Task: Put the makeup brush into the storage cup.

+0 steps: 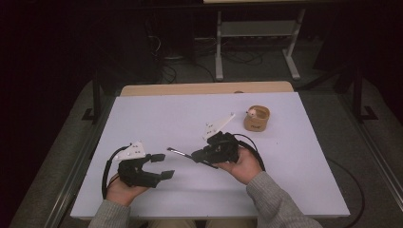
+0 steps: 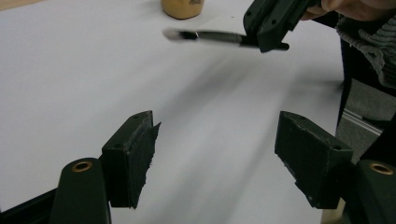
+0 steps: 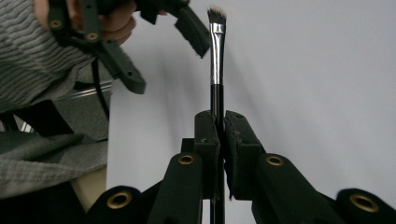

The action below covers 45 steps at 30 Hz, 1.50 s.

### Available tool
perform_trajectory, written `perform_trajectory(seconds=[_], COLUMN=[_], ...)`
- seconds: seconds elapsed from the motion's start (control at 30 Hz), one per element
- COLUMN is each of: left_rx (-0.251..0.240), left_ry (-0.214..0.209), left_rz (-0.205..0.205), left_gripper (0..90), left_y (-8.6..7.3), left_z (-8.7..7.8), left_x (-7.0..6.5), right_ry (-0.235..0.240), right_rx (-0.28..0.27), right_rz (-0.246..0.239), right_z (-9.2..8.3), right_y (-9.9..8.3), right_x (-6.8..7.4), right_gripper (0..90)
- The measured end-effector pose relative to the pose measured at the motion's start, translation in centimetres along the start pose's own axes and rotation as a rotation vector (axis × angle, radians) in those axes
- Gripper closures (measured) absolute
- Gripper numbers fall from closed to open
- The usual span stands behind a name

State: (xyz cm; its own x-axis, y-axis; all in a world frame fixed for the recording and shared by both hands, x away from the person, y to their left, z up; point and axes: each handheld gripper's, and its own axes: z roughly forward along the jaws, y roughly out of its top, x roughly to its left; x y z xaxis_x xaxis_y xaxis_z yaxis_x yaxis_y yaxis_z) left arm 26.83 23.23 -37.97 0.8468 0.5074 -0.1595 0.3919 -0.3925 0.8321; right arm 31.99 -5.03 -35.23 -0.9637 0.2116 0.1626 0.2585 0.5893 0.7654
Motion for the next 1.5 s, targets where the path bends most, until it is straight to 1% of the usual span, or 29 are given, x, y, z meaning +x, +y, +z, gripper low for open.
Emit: perform_trajectory(seconds=[0.03, 0.07, 0.13, 0.17, 0.2, 0.23, 0.27, 0.37, 0.43, 0.5, 0.53, 0.57, 0.6, 0.7, 0.73, 0.77, 0.87, 0.97, 1.03, 1.17, 1.23, 1.5], left_rx=[0.004, 0.005, 0.022, 0.030, 0.042, 0.048, 0.048, 0.067, 0.086, 0.101, 0.110, 0.117, 0.125, 0.131, 0.137, 0.141, 0.165, 0.171, 0.180, 0.184, 0.183, 0.203], left_ry=[-0.007, -0.015, -0.028, -0.034, -0.047, -0.067, -0.067, -0.097, -0.115, -0.146, -0.156, -0.165, -0.181, -0.193, -0.201, -0.204, -0.214, -0.232, -0.243, -0.268, -0.273, -0.302], left_rz=[0.006, 0.009, 0.025, 0.026, 0.032, 0.037, 0.037, 0.054, 0.065, 0.069, 0.070, 0.069, 0.077, 0.085, 0.093, 0.098, 0.121, 0.129, 0.135, 0.132, 0.132, 0.142], left_gripper=[28.4, 29.4, 30.1, 30.4, 31.0, 31.6, 31.8, 32.2, 32.5, 32.5, 32.6, 32.6, 34.4, 36.1, 37.8, 41.7, 43.9, 47.6, 48.4, 51.1, 54.6, 60.7], left_y=[0.3, 0.6, 1.2, 1.5, 1.8, 2.2, 2.2, 2.9, 3.4, 3.7, 3.9, 4.1, 4.4, 4.7, 4.8, 4.9, 5.2, 5.4, 5.4, 5.4, 5.4, 5.3], left_z=[0.1, 0.2, 0.4, 0.6, 0.8, 1.1, 1.1, 1.6, 2.1, 2.5, 2.7, 2.9, 3.2, 3.5, 3.6, 3.8, 4.3, 4.7, 4.9, 5.1, 5.1, 5.3], left_x=[-0.1, -0.1, -0.2, -0.3, -0.4, -0.5, -0.5, -0.8, -1.0, -1.0, -1.0, -1.1, -1.1, -1.3, -1.3, -1.5, -1.7, -2.0, -2.0, -2.1, -2.1, -2.1], right_ry=[0.000, 0.009, 0.015, 0.024, 0.031, 0.035, 0.035, 0.040, 0.043, 0.045, 0.048, 0.048, 0.050, 0.050, 0.048, 0.051, 0.052, 0.056, 0.054, 0.058, 0.060, 0.066], right_rx=[0.000, -0.007, -0.013, -0.022, -0.032, -0.036, -0.036, -0.038, -0.036, -0.042, -0.044, -0.044, -0.049, -0.055, -0.058, -0.060, -0.060, -0.062, -0.062, -0.063, -0.058, -0.059], right_rz=[0.000, -0.011, -0.019, -0.022, -0.023, -0.025, -0.025, -0.028, -0.027, -0.031, -0.035, -0.035, -0.037, -0.041, -0.046, -0.048, -0.057, -0.070, -0.077, -0.085, -0.089, -0.108], right_z=[0.0, -0.3, -0.5, -0.6, -1.0, -1.1, -1.1, -1.4, -1.4, -1.6, -1.7, -1.7, -1.9, -1.9, -2.0, -2.1, -2.1, -2.2, -2.2, -2.3, -2.3, -2.2], right_y=[0.0, -0.4, -0.7, -0.9, -1.5, -1.7, -1.7, -2.8, -3.1, -3.5, -3.9, -3.9, -4.4, -4.7, -4.9, -5.1, -5.2, -5.2, -5.3, -5.5, -5.6, -5.4], right_x=[0.0, 0.2, 0.3, 0.4, 0.6, 0.6, 0.6, 0.7, 0.8, 0.8, 1.0, 1.0, 1.1, 1.2, 1.2, 1.3, 1.3, 1.4, 1.5, 1.6, 1.7, 1.8], right_gripper=[83.3, 83.4, 83.3, 83.4, 83.4, 83.3, 83.3, 83.4, 83.3, 83.3, 83.3, 83.3, 83.3, 83.4, 83.3, 83.3, 83.3, 83.3, 83.3, 83.3, 83.3, 83.3])
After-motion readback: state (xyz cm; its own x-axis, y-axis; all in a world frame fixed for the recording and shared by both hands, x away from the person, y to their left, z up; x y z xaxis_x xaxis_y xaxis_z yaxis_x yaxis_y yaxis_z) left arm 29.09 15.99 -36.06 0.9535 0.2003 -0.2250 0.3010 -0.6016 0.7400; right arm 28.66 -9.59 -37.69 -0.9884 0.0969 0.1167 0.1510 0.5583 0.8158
